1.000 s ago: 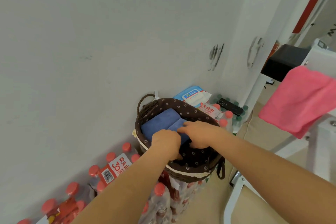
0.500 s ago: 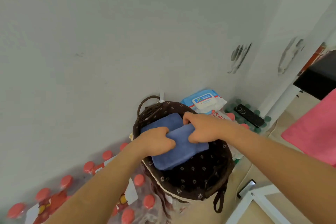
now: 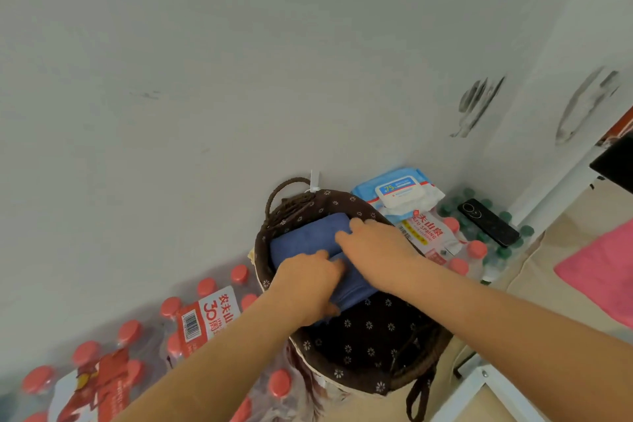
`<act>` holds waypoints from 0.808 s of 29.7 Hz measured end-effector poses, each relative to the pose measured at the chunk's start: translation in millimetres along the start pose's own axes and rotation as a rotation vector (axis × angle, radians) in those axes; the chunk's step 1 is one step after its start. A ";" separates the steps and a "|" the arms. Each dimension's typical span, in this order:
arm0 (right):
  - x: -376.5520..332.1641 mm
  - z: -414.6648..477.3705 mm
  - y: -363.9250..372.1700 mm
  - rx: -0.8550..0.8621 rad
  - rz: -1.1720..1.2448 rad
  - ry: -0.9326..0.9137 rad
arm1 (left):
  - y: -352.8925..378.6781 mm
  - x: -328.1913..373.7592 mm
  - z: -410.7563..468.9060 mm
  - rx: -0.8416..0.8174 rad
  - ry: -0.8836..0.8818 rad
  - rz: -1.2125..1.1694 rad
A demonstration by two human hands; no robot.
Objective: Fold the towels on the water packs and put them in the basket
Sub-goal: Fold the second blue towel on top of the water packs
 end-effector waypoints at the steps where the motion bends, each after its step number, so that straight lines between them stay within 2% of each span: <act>1: 1.2 -2.4 3.0 -0.021 0.028 -0.044 | 1.4 1.8 2.9 0.007 -0.009 0.028; 4: 11.3 -10.0 11.4 -0.108 0.187 -0.043 | 2.4 8.3 11.1 0.054 -0.023 0.081; 8: 23.4 -25.4 6.0 -0.140 0.389 -0.027 | 2.8 12.8 9.9 0.089 -0.030 0.122; 10: 28.1 -37.7 -3.3 -0.116 0.497 0.015 | 0.4 9.5 5.4 0.098 -0.020 0.068; 15: 38.8 -72.2 -30.3 0.122 0.727 0.218 | -21.8 0.2 -7.1 0.243 0.031 -0.210; 20: 39.3 -104.7 -38.5 0.342 0.948 0.347 | -54.3 14.4 -24.8 0.482 0.139 -0.424; 24: 32.8 -146.5 -42.7 0.501 1.080 0.452 | -69.9 46.4 -44.7 0.506 0.300 -0.539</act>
Point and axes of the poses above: each hand's wrist, its own z-axis towards the middle knuckle, its own y-axis out of the palm, x = y × z, the point moved 2 cm from there along z, towards the middle knuckle
